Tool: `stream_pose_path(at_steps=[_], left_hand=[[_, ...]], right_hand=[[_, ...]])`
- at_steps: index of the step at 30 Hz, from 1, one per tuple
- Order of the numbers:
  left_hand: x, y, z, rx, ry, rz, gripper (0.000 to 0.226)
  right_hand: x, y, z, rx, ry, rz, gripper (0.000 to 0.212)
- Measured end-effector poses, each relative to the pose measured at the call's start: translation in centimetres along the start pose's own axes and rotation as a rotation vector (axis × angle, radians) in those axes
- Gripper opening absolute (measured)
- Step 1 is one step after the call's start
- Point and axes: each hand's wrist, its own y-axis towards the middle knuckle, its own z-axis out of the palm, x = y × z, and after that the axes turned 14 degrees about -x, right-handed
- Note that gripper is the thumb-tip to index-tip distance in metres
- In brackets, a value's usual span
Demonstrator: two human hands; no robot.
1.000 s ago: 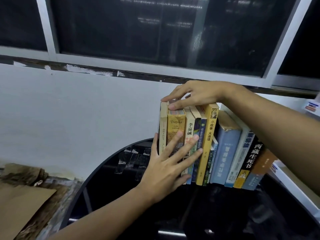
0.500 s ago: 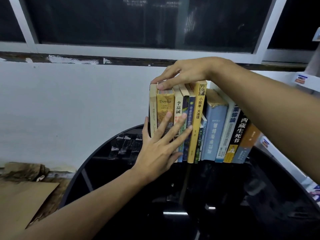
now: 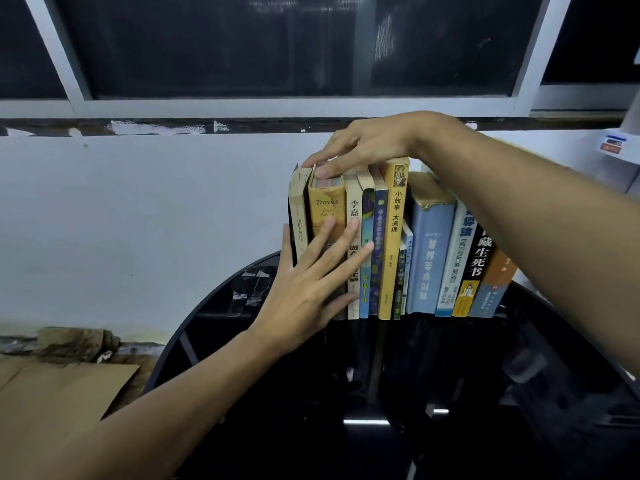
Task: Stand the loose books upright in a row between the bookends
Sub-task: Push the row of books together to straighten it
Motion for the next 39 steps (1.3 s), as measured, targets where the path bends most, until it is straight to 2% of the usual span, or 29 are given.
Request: stream_pose_path(at_steps=[4,12,20,29,33,37,39], left_hand=[[-0.4,0.8,0.5,0.009,0.052,0.002,0.081],[-1.1,1.1,2.3,-0.001,0.192,0.027,0.085],[-1.1,1.0,2.8,-0.004,0.254,0.057,0.081],[-0.9,0.4,2.3,0.025,0.291,0.081,0.085],[-0.9,-0.4,2.7,0.047,0.308,0.105,0.082],[-0.8,-0.4,3.0,0.040,0.334,0.119,0.083],[-0.7,-0.4,3.2,0.041,0.338,0.123,0.082]], right_hand=[[-0.1,-0.1,-0.1,0.015,0.004,0.000,0.062],[-0.9,-0.4,-0.4,0.013,0.010,-0.018,0.048],[-1.2,-0.6,-0.6,0.027,0.009,0.013,0.056],[-0.9,-0.3,-0.3,0.043,0.017,-0.004,0.049],[-1.0,-0.1,-0.1,0.038,0.028,0.011,0.053],[-1.1,-0.1,-0.1,0.057,0.032,0.004,0.065],[-1.2,-0.1,-0.2,0.055,0.033,0.006,0.057]])
